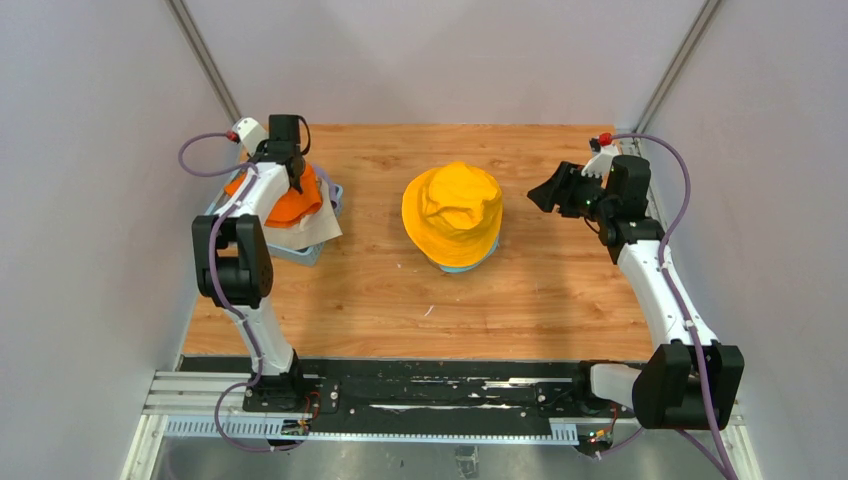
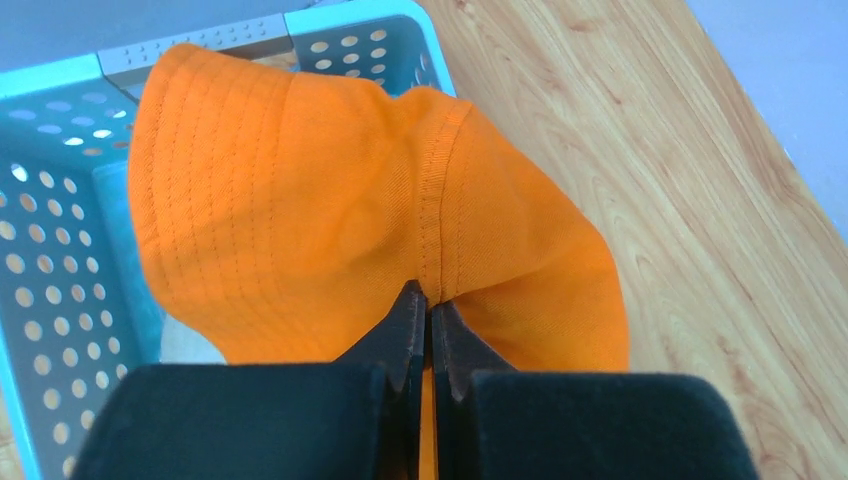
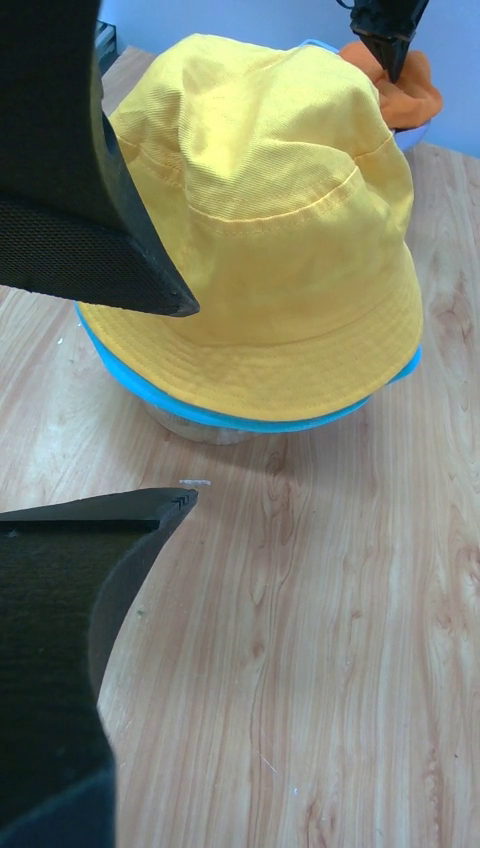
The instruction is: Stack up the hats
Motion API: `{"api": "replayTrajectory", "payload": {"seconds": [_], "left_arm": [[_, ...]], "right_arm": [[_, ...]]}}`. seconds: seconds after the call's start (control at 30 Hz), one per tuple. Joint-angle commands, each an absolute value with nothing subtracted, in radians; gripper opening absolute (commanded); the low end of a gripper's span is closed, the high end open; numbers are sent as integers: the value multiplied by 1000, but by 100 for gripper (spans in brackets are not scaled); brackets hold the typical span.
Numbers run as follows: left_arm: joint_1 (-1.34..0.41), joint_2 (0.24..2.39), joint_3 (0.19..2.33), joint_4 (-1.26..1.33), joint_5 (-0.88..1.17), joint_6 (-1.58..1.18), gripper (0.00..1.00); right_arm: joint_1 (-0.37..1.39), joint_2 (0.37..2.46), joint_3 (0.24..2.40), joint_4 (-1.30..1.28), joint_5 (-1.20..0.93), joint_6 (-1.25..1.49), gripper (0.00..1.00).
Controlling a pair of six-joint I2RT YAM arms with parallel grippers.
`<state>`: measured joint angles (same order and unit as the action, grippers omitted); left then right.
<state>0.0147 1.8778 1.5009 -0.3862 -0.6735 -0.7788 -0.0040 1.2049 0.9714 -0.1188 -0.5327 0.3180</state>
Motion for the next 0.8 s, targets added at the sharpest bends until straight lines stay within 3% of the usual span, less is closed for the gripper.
{"api": "replayTrajectory", "payload": {"seconds": [0.0,0.4,0.77], "left_arm": [[24,1752,1424,-277,-647,-778,0],[-49,1325,1245,-29,-289,-757,0],[-99,1322,1280,283,103,-791,0]], "right_arm": [[-9,1186,964,-94,-554,327,63],[-2,1204,961,-69,-569,345,63],[5,1204,970,-68,-570,341,63]]}}
